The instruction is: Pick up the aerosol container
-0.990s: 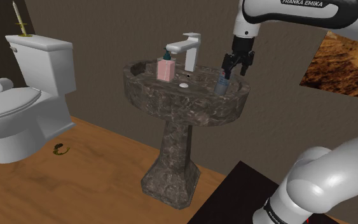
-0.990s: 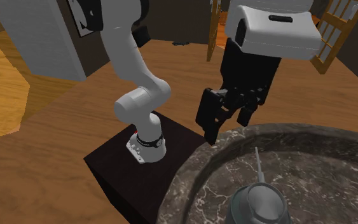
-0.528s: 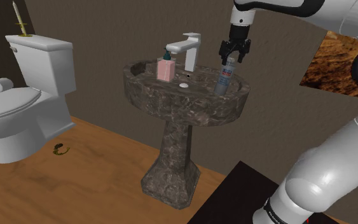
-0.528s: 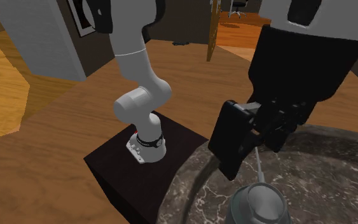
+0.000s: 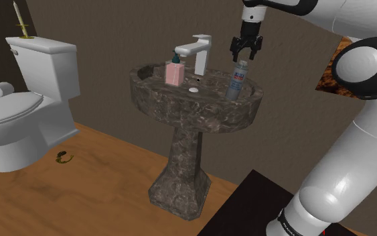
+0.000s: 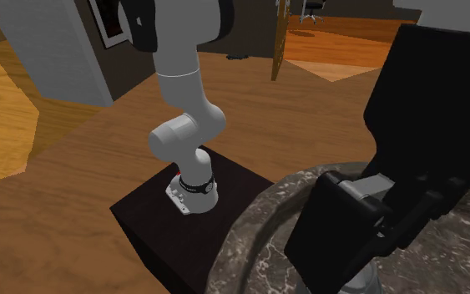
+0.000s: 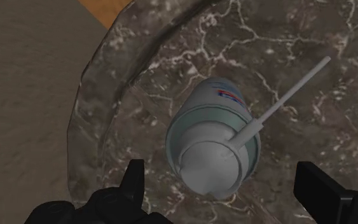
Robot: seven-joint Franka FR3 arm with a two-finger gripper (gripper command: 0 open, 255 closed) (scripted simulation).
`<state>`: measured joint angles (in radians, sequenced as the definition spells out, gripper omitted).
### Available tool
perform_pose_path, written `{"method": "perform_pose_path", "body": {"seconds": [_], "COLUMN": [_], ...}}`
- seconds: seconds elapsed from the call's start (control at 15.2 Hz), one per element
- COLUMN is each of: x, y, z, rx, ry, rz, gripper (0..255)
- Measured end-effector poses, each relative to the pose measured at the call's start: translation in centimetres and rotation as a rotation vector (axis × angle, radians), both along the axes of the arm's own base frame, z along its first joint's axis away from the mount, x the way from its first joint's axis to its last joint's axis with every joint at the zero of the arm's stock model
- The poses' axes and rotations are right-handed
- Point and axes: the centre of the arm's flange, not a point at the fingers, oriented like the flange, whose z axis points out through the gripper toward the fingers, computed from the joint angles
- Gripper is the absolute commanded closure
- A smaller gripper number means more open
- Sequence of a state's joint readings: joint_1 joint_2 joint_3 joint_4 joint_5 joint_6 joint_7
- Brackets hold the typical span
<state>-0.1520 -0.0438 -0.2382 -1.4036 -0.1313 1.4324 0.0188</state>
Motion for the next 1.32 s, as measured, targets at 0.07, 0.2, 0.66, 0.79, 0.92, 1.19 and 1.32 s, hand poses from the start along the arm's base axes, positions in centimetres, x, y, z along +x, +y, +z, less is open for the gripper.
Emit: {"method": "perform_pose_path", "body": {"seconds": [0.07, 0.2, 0.66, 0.79, 0.92, 1.19, 1.32], "x": [0.0, 0.0, 0.0, -0.1, -0.1, 0.0, 0.2], "y": [-0.2, -0.1, -0.2, -0.2, -0.2, -0.1, -0.1], "z": [-0.5, -1.5, -2.7, -2.7, -2.7, -2.2, -1.2], "rx": [0.000, 0.000, -0.001, -0.001, -0.002, -0.001, 0.000], "ry": [0.000, 0.000, -0.004, -0.004, -0.004, -0.001, 0.000], "rz": [0.000, -0.001, 0.000, 0.000, 0.000, -0.001, -0.001], "gripper": [0, 0, 255, 255, 255, 255, 255]}}
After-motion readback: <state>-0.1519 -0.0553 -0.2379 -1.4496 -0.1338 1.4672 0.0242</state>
